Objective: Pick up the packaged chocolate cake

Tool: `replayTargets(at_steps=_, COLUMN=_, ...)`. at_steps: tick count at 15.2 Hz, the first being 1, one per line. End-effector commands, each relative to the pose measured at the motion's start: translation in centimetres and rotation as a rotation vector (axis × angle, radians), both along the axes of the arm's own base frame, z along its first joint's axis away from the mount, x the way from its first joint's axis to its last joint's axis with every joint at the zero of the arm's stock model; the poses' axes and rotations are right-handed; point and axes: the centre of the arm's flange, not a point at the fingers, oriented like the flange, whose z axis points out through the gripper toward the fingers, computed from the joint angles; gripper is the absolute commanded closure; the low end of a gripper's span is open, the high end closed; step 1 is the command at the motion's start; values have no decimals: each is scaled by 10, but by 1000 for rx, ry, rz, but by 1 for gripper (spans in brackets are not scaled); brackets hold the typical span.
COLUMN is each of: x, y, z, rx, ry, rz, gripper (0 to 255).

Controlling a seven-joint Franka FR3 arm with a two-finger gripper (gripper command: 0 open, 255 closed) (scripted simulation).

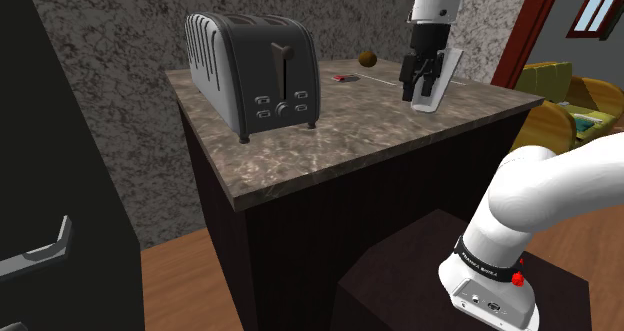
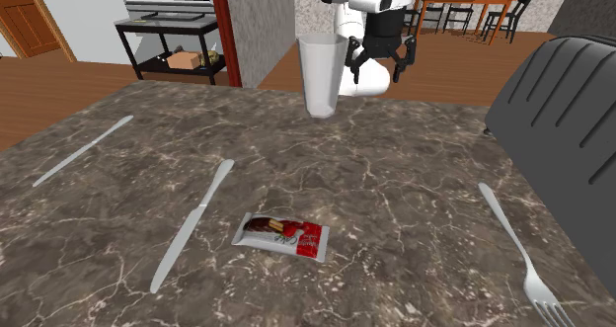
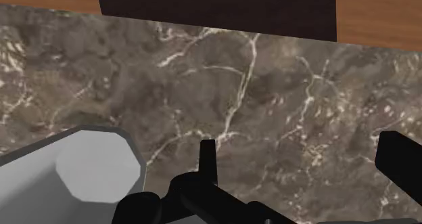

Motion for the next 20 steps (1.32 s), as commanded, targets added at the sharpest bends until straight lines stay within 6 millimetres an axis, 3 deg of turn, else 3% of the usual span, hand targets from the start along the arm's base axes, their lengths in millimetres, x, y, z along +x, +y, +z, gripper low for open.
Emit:
replayTargets(at_steps=1, x=0, y=0, z=0, rx=0, ry=0, rz=0, gripper=0)
replayTargets(at_steps=10, x=58, y=-98, z=-8, rx=0, ry=-23, rz=330, gripper=0)
replayTargets(at_steps=20, x=156, y=-178, z=-15, rx=-1, ry=-49, rz=697, gripper=0)
